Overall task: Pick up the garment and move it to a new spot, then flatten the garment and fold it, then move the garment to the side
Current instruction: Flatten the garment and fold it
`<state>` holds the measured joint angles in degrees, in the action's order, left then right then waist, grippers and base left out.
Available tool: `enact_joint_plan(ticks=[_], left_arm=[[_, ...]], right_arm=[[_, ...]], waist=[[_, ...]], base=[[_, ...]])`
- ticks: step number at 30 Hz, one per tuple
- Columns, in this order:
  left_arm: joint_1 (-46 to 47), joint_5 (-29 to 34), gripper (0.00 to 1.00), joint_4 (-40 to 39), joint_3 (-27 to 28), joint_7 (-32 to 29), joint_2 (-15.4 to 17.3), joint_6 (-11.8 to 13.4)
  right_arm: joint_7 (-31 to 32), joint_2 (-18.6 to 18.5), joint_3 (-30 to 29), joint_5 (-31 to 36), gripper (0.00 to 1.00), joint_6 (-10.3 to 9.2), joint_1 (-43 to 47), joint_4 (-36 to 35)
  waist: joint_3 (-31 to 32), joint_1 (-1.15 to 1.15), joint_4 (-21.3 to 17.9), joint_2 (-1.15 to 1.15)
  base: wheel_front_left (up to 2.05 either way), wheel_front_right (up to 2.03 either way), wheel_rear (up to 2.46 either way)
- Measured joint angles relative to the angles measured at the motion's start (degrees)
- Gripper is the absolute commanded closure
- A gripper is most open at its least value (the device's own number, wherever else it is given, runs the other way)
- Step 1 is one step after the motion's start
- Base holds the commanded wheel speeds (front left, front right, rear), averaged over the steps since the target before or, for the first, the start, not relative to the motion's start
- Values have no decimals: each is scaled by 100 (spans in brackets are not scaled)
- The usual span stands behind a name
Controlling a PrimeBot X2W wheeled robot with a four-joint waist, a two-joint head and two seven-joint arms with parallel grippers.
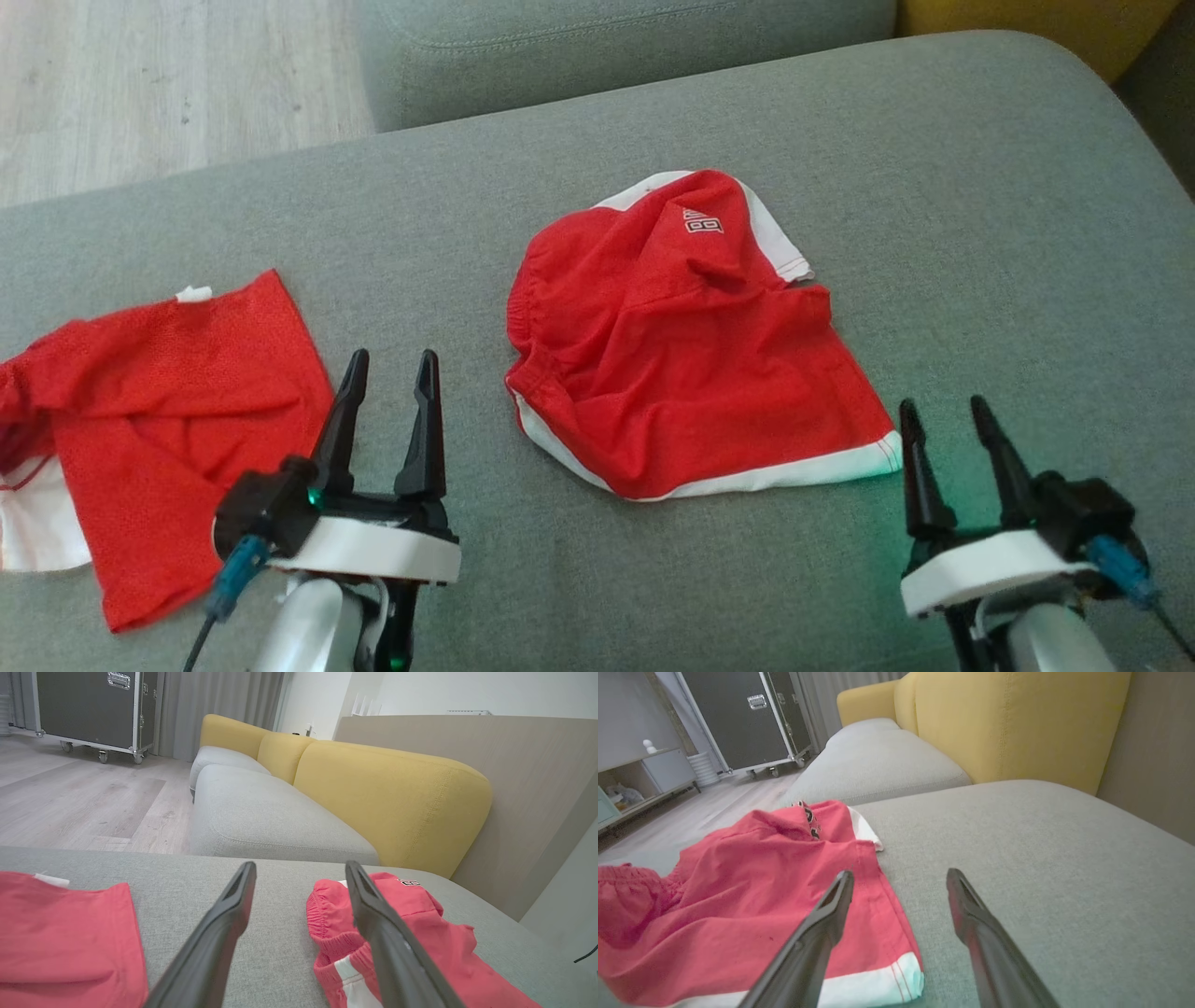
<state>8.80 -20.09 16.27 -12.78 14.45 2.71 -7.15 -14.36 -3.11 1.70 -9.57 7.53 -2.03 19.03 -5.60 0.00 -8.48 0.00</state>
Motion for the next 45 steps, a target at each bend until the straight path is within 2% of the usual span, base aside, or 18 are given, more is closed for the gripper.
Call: enact_joint_plan(ticks=[9, 23, 24, 25, 26, 34, 38, 45], left_arm=[[1, -1, 0, 4, -55, 0, 0, -1], [12, -2, 0, 26, -130, 0, 12, -1], [12, -3, 0, 29, -130, 0, 13, -1], [12, -3, 0, 32, -130, 0, 14, -1], [12, -3, 0, 37, -130, 0, 18, -1], [11, 54, 0, 176, -280, 0, 156, -1], [14, 170, 0, 421, -781, -25, 414, -23], [159, 174, 0, 755, -1711, -187, 845, -44]], right_arm=[[140, 42, -143, 368, 0, 0, -222, 1024], [497, 42, -34, 513, 0, 0, -664, 1848], [538, 42, -25, 510, 39, 0, -687, 1869], [537, 42, -13, 495, 88, 0, -699, 1879], [537, 42, -3, 493, 100, 0, -704, 1891], [528, 43, -243, 409, 100, 0, -719, 1900], [531, 43, -438, 392, 100, 0, -774, 1902], [541, 44, -449, 200, 100, 0, -806, 1905]], waist=[[-18, 0, 66, 0], [-155, 0, 244, 0], [-149, 0, 245, 0], [-143, 0, 244, 0], [-133, 1, 241, 0], [-43, 0, 150, 0], [-21, 0, 100, 0], [-65, 0, 52, 0]], base=[[0, 0, 0], [0, 0, 0], [0, 0, 0], [0, 0, 0], [0, 0, 0], [0, 0, 0], [0, 0, 0], [0, 0, 0]])
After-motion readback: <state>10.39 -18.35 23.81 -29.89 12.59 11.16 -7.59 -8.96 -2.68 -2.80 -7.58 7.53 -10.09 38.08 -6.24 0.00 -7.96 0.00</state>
